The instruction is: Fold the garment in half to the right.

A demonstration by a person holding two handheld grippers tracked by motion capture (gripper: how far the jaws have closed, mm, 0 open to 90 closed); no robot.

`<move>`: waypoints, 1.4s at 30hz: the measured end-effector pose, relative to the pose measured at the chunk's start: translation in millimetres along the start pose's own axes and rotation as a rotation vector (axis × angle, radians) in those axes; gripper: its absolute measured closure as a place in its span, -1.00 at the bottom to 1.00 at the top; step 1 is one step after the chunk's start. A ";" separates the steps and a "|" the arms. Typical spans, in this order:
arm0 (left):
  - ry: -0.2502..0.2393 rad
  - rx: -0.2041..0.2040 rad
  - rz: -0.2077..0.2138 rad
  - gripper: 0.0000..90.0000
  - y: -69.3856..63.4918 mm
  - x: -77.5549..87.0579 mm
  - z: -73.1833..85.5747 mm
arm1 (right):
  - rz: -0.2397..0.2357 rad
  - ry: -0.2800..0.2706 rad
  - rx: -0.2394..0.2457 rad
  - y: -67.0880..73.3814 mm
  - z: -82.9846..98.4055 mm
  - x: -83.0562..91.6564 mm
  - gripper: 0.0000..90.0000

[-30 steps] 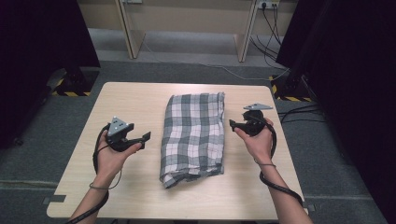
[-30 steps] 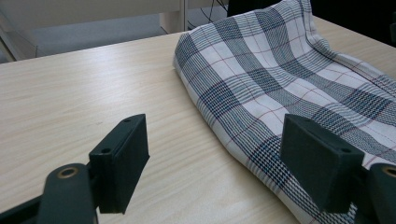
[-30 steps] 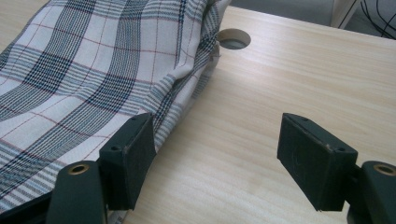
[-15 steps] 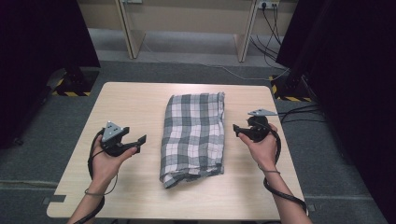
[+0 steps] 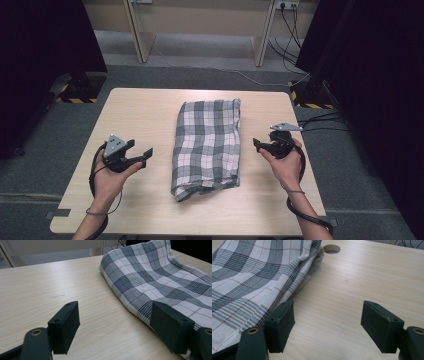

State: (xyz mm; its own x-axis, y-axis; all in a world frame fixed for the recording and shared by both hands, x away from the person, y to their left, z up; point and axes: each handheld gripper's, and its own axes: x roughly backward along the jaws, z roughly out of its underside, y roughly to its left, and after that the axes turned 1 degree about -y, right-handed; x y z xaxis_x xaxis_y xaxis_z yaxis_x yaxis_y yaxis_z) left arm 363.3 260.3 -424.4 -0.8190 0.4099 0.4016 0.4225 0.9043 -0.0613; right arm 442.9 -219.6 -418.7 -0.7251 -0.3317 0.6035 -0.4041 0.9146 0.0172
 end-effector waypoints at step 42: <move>-0.018 -0.011 -0.027 -0.48 9.3 36.4 36.6 | 0.041 -0.033 -0.042 -20.7 56.9 42.3 -0.39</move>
State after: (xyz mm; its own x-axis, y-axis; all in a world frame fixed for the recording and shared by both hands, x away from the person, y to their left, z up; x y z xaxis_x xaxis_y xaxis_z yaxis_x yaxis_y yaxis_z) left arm 323.2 288.1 -443.8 -0.8367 0.3877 0.3868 0.4045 0.9136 -0.0408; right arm 388.9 -265.7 -438.9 -0.7586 -0.3010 0.5778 -0.3505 0.9362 0.0274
